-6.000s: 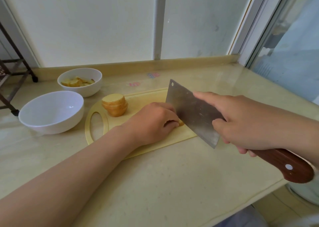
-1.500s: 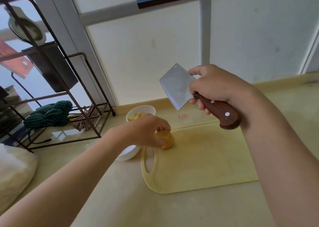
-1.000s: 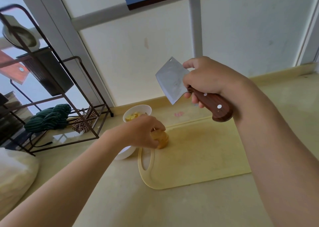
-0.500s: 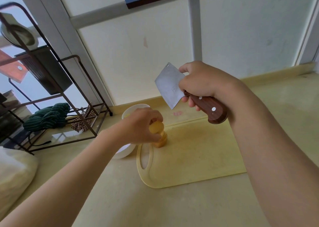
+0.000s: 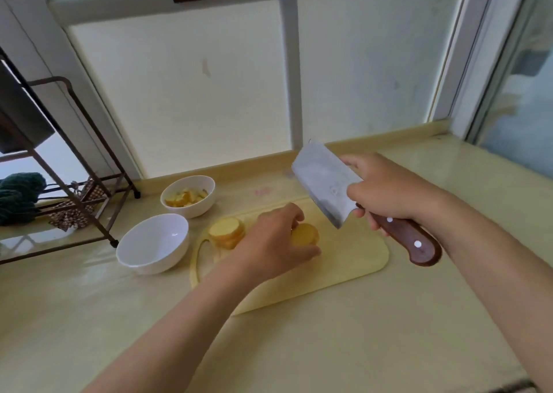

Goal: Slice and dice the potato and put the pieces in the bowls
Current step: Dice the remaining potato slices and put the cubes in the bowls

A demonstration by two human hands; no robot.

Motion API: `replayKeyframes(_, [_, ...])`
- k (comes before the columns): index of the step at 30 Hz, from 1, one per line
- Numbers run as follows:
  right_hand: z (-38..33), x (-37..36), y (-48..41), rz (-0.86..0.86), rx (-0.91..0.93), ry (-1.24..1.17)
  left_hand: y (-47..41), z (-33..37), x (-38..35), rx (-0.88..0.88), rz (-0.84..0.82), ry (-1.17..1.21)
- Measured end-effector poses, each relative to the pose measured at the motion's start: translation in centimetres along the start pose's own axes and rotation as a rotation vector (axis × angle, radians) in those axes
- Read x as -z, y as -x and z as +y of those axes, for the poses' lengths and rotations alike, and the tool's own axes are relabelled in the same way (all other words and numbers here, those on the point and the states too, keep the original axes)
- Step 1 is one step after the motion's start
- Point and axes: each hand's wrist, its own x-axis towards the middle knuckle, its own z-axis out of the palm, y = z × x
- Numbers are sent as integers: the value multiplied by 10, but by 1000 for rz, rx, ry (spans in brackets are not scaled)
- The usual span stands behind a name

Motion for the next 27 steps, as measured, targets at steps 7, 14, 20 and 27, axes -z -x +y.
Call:
replayKeyframes(7, [37,3,24,-9,-132,171,-12,12,-25,-88,20,-162])
replayKeyframes(14, [31,-13,22,-98,-103,261,-1,-2,-21,-66,-10,32])
replayKeyframes(20, [16,-25,22,-108,-80,327,3,9,-36,-82,54,-88])
replayKeyframes(27, [6,-31,5,-115,-50,363,2,-9,-27,-370,55,-26])
